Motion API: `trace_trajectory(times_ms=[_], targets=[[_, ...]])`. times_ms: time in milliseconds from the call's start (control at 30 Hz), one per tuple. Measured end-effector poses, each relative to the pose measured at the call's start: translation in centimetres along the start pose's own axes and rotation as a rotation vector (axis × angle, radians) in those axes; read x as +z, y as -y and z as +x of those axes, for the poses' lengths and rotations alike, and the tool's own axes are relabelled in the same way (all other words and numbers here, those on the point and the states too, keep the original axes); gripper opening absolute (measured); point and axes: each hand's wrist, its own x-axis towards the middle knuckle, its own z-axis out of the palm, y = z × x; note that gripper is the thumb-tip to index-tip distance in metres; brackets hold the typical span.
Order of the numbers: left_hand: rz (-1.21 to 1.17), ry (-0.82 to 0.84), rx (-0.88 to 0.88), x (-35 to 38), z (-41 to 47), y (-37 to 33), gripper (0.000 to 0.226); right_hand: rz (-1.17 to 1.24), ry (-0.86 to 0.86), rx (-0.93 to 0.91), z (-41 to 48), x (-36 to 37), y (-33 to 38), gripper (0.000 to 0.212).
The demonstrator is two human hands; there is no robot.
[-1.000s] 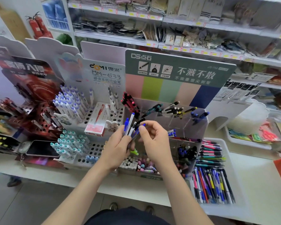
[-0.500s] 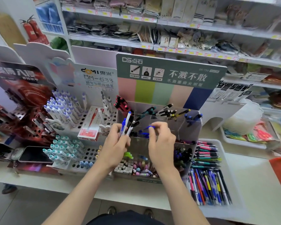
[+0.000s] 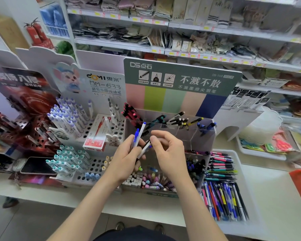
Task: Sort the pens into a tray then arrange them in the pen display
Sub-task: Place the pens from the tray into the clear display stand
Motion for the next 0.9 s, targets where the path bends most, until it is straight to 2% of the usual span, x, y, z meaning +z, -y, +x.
trace_trajectory(times_ms=[67,167,267,367,433,533,633,667,733,800,900], targets=[[0.020,-0.022,0.008,0.0,0.1,0.2,0.016,0.074,-0.081,0.003,-0.1,-0.5,0.1,0.010],[0.025,-0.020,0.010,0.1,0.2,0.3,0.017,0.149,-0.351,-0.104,-0.3,-1.3,0.9,0.007],[0.001,0.003,0.027,0.7,0.4,-0.6,0.015,0.103,-0.672,-0.306,0.2,-2.6,2.2,0.011],[-0.028,0.025,0.014,1.6,0.8,-1.7,0.016,-0.036,-0.800,-0.495,1.6,-3.9,2.4,0.011],[-0.055,0.031,-0.020,2.1,1.3,-2.3,0.016,-0.164,-0.754,-0.550,2.9,-4.4,1.7,0.012],[-0.066,0.050,-0.049,2.7,1.7,-2.9,0.015,-0.390,-0.565,-0.587,4.8,-4.5,-0.3,0.013],[-0.075,0.061,-0.051,3.0,1.6,-3.4,0.015,-0.739,-0.509,-0.443,5.6,-4.0,-2.0,0.014],[-0.081,0.063,-0.055,3.0,1.5,-3.5,0.016,-0.782,-0.518,-0.397,5.5,-3.9,-2.2,0.016],[-0.083,0.062,-0.057,3.0,1.3,-3.5,0.016,-0.706,-0.541,-0.418,4.8,-3.8,-1.8,0.019],[-0.061,0.066,-0.043,2.9,1.1,-3.3,0.016,-0.467,-0.483,-0.464,3.4,-3.5,-0.8,0.019],[-0.020,0.099,-0.003,2.9,0.7,-2.9,0.016,-0.080,-0.220,-0.244,1.0,-2.5,0.8,0.020]])
